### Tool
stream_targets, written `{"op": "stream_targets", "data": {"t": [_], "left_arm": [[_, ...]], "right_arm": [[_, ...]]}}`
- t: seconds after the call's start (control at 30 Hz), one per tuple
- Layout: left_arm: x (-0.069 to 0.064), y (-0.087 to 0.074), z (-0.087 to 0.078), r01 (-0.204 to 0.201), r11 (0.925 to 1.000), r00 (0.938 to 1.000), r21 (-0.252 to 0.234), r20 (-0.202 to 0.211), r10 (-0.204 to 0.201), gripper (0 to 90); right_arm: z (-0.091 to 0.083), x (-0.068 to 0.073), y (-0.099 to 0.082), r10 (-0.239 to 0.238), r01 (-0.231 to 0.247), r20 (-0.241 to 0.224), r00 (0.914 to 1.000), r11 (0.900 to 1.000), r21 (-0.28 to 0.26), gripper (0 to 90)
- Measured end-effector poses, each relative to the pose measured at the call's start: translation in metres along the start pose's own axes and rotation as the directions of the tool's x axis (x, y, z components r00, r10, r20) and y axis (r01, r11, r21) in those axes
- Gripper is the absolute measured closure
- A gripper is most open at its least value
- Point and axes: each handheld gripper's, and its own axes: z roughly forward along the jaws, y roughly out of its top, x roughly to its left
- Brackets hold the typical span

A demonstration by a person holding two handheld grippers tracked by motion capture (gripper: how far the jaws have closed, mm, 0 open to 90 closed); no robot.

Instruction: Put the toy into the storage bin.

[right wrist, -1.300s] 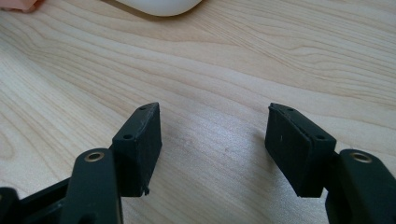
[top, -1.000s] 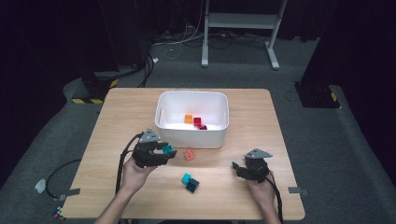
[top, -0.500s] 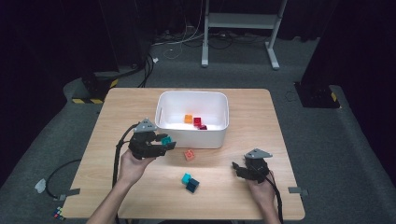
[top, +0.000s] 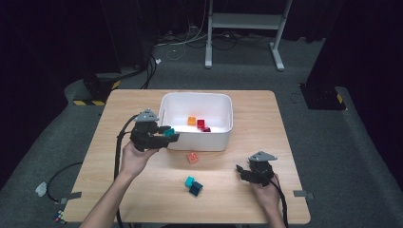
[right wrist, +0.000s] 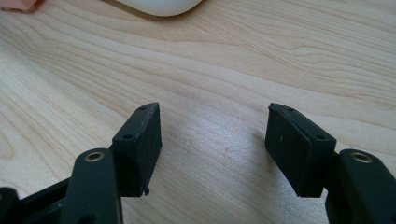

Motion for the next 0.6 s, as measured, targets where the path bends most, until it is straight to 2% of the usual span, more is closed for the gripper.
{"op": "stream_targets", "data": {"t": [0.43, 0.6], "left_arm": [[0.011, 0.02, 0.004, 0.016, 0.9999, 0.9998, -0.004, -0.015, -0.016, 49.2], [0.015, 0.027, 0.007, 0.022, 0.9998, 0.9992, 0.0, -0.033, -0.022, 49.1]], "right_arm": [[0.0, 0.0, 0.0, 0.0, 0.0, 0.0, 1.0, 1.0, 0.0, 36.1], [0.0, 0.0, 0.0, 0.001, -0.001, 0.0, 1.0, 1.0, 0.0, 36.1]]}}
